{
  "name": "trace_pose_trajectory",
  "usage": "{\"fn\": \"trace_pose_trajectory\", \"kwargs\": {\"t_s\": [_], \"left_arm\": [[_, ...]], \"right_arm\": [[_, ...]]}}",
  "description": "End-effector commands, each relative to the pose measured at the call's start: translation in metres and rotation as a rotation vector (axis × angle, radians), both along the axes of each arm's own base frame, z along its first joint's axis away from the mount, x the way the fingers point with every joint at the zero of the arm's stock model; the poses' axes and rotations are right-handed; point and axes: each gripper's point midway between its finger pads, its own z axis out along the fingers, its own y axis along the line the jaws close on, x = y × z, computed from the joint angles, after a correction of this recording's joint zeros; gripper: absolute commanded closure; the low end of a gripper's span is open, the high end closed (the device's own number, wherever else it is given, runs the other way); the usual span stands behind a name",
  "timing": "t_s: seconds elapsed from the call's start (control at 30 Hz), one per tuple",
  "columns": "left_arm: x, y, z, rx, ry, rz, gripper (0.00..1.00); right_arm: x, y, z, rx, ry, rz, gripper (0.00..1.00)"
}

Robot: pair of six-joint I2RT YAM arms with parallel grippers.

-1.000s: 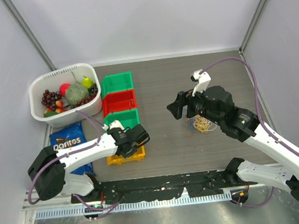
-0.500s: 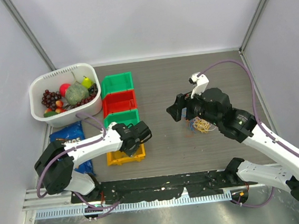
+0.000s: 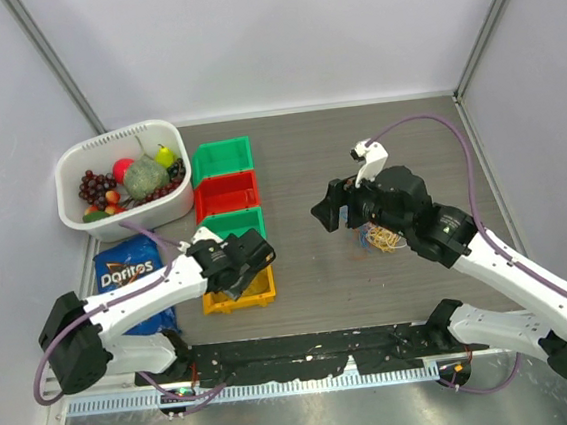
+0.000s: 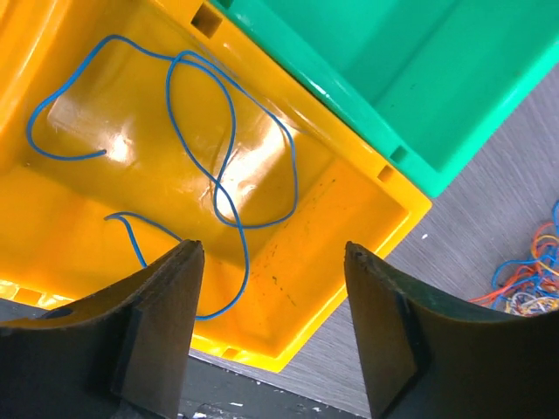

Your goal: Untangle the cables

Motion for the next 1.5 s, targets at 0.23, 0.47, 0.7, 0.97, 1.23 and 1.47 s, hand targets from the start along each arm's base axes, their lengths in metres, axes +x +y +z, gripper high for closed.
{"fn": "trace_pose_trajectory", "kwargs": {"t_s": [0.23, 0.47, 0.7, 0.97, 1.23, 1.47], "left_arm": [[0.018, -0.011, 0.070, -0.060, -0.413, -0.457, 0.11], [0.005, -0.052, 0.155, -0.265, -0.777, -0.765, 0.07], [-0.018, -0.118, 0.170, -0.401, -0.712, -1.090, 0.08], [-0.036, -0.175, 0.139, -0.657, -0.547, -1.208, 0.15], [-0.013, -0.180, 0.120, -0.619, -0.555, -1.096, 0.20], [0.026, -0.148, 0.105, -0.265, -0.519, -1.027, 0.36]], "right_arm": [[0.033, -0.042, -0.023, -0.048, 0.044, -0.365, 0.18], [0.050, -0.131, -0.130, -0.179, 0.398, -0.685, 0.18], [0.037, -0.137, -0.194, -0.155, 0.541, -0.583, 0.21], [0.022, -0.115, -0.238, -0.149, 0.602, -0.411, 0.50], [0.018, -0.089, -0.208, -0.158, 0.475, -0.302, 0.99], [0.005, -0.066, -0.158, -0.045, 0.357, -0.179, 0.99]]}}
